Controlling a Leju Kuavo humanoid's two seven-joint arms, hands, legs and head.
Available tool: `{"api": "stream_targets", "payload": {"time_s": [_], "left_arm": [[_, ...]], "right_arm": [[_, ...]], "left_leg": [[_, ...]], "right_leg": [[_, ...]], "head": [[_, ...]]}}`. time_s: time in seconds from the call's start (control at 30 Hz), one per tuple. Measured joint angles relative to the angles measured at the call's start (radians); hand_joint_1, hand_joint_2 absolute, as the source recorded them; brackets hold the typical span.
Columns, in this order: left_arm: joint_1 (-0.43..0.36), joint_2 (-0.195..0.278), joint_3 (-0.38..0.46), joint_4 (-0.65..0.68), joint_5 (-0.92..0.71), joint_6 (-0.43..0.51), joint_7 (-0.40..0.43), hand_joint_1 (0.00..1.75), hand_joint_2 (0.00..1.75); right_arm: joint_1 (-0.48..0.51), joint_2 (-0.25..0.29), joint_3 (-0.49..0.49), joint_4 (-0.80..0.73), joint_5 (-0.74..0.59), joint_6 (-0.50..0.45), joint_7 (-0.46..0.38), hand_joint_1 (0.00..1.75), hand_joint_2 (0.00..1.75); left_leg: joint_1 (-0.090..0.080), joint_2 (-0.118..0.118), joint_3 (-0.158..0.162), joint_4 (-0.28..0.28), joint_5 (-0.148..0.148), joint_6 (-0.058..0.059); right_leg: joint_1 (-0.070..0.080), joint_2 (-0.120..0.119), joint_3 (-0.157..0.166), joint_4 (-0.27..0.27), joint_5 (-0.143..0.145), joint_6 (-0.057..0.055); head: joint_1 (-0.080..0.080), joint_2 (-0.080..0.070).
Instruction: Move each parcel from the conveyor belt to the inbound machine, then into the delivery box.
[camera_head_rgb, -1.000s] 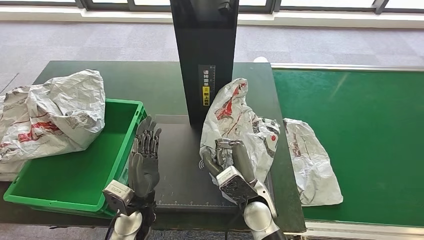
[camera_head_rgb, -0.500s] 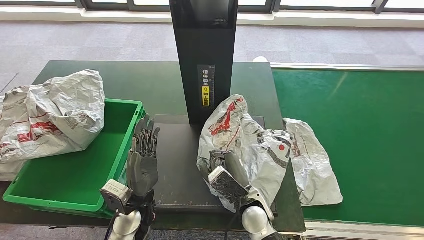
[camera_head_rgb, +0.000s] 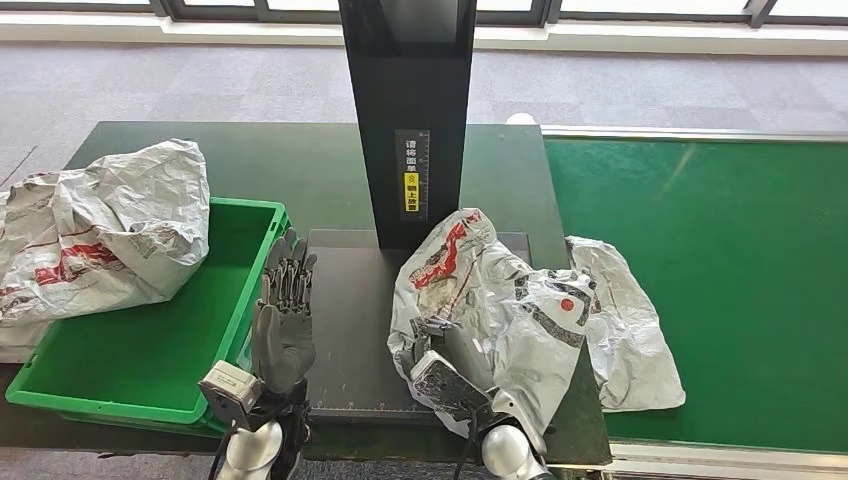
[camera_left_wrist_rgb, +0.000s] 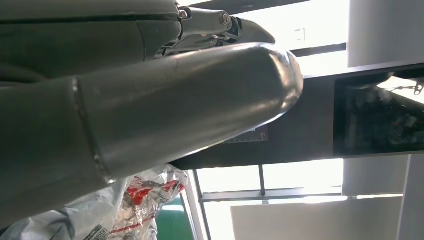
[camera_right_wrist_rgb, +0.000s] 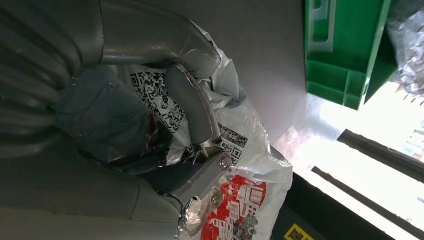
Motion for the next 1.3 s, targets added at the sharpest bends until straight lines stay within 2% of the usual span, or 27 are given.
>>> {"api": "stream_targets", "payload": {"time_s": [0.17, 0.27, 1.27, 1.3], "left_arm": [[0.0, 0.0, 0.0, -0.002, -0.005, 0.002, 0.006, 0.0, 0.0], [0.0, 0.0, 0.0, -0.002, -0.007, 0.002, 0.007, 0.0, 0.0], [0.0, 0.0, 0.0, -0.003, -0.008, 0.002, 0.008, 0.0, 0.0], [0.0, 0.0, 0.0, -0.003, -0.008, 0.002, 0.008, 0.0, 0.0]], "right_arm": [[0.009, 0.001, -0.004, -0.025, 0.111, -0.144, 0.011, 0.0, 1.75], [0.014, 0.001, -0.004, -0.053, 0.131, -0.183, 0.018, 0.0, 1.75], [0.021, 0.001, -0.004, -0.09, 0.136, -0.187, 0.023, 0.0, 1.75], [0.021, 0.001, -0.004, -0.09, 0.136, -0.187, 0.023, 0.0, 1.31]], "left_leg": [[0.0, 0.0, 0.0, 0.0, 0.0, 0.0], [0.0, 0.0, 0.0, 0.0, 0.0, 0.0], [0.0, 0.001, 0.0, 0.0, 0.0, 0.0], [0.0, 0.001, 0.0, 0.0, 0.0, 0.0]], "right_leg": [[0.0, 0.0, 0.0, 0.0, 0.0, 0.0], [0.0, 0.001, 0.0, 0.0, 0.0, 0.0], [0.0, 0.001, -0.001, 0.0, 0.0, 0.0], [0.0, 0.001, -0.001, 0.0, 0.0, 0.0]], "head": [[0.0, 0.0], [0.0, 0.0], [0.0, 0.0], [0.0, 0.0]]}}
